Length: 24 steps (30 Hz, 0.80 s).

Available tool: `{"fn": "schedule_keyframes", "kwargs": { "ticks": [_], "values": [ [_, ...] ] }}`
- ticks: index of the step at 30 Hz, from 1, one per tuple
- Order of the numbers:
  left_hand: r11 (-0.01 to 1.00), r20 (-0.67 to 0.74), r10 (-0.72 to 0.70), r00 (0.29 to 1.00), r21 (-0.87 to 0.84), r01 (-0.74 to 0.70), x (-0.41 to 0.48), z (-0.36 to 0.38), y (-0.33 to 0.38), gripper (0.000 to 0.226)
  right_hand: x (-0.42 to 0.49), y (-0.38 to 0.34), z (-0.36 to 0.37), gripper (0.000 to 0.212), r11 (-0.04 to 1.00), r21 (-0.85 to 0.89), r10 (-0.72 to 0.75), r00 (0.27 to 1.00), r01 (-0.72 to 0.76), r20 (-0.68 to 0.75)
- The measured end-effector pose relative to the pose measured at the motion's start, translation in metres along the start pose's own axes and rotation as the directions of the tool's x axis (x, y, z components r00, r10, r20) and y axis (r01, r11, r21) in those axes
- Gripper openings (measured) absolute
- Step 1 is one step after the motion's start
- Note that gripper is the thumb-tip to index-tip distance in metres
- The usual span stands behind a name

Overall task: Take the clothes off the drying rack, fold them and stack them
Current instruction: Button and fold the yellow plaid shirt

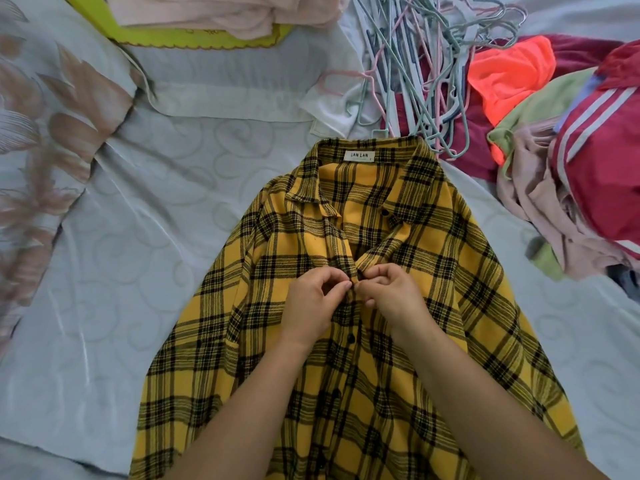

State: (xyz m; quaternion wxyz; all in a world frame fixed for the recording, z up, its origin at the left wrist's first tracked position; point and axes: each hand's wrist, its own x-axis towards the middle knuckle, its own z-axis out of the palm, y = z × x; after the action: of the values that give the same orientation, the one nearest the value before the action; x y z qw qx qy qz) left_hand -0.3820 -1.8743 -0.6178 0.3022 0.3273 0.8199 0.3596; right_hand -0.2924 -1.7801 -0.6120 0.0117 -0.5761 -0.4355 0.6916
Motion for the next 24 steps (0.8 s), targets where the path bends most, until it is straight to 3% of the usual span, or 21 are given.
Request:
{"fn": "schedule_keyframes", "kwargs": {
  "ticks": [2,4,6,7,8,9,11,12,14,17,18,21,24],
  "values": [
    [0.993,-0.046,0.086,0.995,0.091,-0.082,-0.003,0.002,-0.002,0.007,0.001,0.001,0.001,0.019,0.990,0.107,0.092,0.996,-0.091,-0.002],
    [0.995,-0.073,0.069,0.995,0.080,-0.063,-0.007,0.005,-0.006,0.006,0.002,0.002,0.002,0.017,0.977,0.150,0.150,0.989,-0.150,0.014],
    [0.996,-0.045,-0.088,0.995,-0.021,0.087,-0.006,0.007,-0.010,0.006,0.003,0.002,0.002,0.019,0.992,0.004,0.127,0.991,-0.127,0.036],
    [0.987,0.006,-0.156,0.988,-0.026,0.156,-0.005,0.007,-0.013,0.008,0.005,0.002,0.002,0.019,0.984,-0.166,0.067,0.997,-0.061,0.035],
    [0.983,0.040,-0.182,0.982,0.043,0.180,-0.003,0.006,-0.014,0.010,0.007,0.002,0.000,0.018,0.925,-0.375,-0.053,0.998,0.056,0.018],
    [0.979,0.051,-0.180,0.982,0.105,0.174,0.000,0.005,-0.014,0.015,0.010,0.000,-0.004,0.016,0.801,-0.568,-0.224,0.974,0.187,0.003],
    [0.980,-0.008,-0.102,0.995,0.168,0.102,0.014,0.002,-0.007,0.022,0.021,-0.009,-0.012,0.017,0.531,-0.746,-0.555,0.830,0.402,0.053],
    [0.984,-0.039,-0.055,0.998,0.168,0.061,0.024,0.001,-0.001,0.023,0.028,-0.015,-0.016,0.019,0.443,-0.767,-0.638,0.764,0.464,0.094],
    [0.982,-0.063,-0.024,0.998,0.184,0.035,0.049,0.004,0.009,0.022,0.044,-0.025,-0.019,0.022,0.327,-0.820,-0.648,0.743,0.471,0.168],
    [0.932,-0.030,-0.193,0.981,0.306,0.193,0.078,0.016,0.008,0.034,0.064,-0.026,-0.016,0.028,0.227,-0.932,-0.468,0.871,0.283,0.150],
    [0.902,-0.011,-0.256,0.967,0.357,0.243,0.082,0.020,0.004,0.038,0.067,-0.024,-0.016,0.029,0.247,-0.938,-0.427,0.896,0.241,0.117],
    [0.863,-0.040,-0.327,0.944,0.395,0.316,0.083,0.022,-0.005,0.028,0.072,-0.018,-0.015,0.031,0.494,-0.849,-0.372,0.928,0.185,-0.015],
    [0.910,-0.037,-0.349,0.936,0.225,0.348,0.082,0.015,-0.010,0.021,0.076,-0.016,-0.014,0.021,0.579,-0.800,-0.350,0.934,0.160,-0.067]
  ]
}}
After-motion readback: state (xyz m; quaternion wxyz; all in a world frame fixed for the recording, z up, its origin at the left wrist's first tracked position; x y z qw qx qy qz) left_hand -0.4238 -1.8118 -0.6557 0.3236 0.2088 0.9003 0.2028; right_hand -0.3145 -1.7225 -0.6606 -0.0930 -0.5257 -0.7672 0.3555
